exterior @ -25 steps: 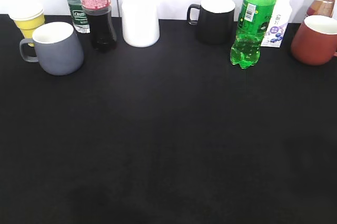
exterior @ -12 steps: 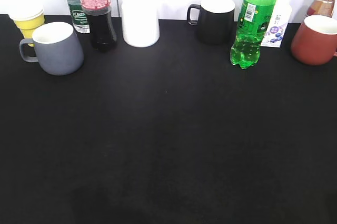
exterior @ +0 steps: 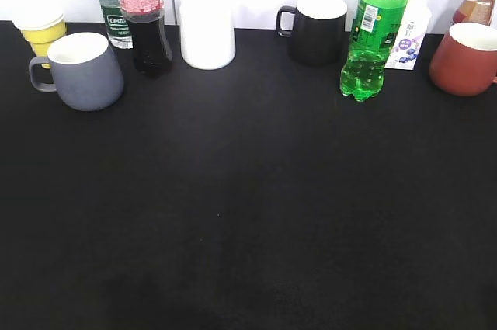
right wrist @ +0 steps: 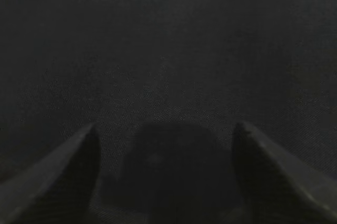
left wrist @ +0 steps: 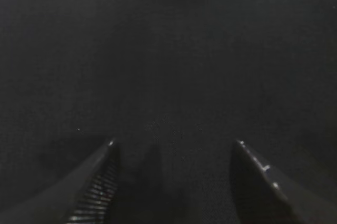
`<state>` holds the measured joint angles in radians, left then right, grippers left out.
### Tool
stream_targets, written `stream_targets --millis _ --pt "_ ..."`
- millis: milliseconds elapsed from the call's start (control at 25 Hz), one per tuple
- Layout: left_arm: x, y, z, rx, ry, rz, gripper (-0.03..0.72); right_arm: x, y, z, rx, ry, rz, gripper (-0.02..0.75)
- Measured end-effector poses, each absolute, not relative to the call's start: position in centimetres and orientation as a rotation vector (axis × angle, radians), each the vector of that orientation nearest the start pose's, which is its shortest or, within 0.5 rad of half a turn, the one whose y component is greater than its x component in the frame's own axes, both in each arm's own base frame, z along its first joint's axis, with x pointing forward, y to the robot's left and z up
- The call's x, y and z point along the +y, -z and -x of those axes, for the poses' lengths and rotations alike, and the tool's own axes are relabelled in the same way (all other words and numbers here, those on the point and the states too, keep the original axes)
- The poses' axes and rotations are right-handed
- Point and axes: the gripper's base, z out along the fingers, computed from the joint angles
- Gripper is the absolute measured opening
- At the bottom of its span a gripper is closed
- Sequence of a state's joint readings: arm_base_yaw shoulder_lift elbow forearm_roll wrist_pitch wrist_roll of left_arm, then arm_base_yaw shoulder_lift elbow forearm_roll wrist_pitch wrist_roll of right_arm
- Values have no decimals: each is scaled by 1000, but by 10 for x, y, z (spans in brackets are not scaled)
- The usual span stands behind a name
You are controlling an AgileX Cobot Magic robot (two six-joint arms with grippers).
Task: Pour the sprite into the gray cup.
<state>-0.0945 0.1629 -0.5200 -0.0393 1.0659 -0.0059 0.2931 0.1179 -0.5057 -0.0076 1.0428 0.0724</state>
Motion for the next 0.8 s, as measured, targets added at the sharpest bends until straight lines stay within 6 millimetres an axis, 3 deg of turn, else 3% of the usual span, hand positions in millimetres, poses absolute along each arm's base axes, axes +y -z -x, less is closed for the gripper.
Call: stream_targets --millis 120,320,440,800 --pt "-5 -282 -18 2190 104 -96 490 2 -280 -11 2122 -187 197 592" --pt "-3 -282 8 2028 77 -42 470 0 -280 1 2045 -62 -47 592" --pt "-3 -282 8 2023 70 -34 469 0 -280 6 2012 -16 -121 592" --pt "-2 -282 8 2024 72 -38 321 0 -280 6 2008 -4 -142 592"
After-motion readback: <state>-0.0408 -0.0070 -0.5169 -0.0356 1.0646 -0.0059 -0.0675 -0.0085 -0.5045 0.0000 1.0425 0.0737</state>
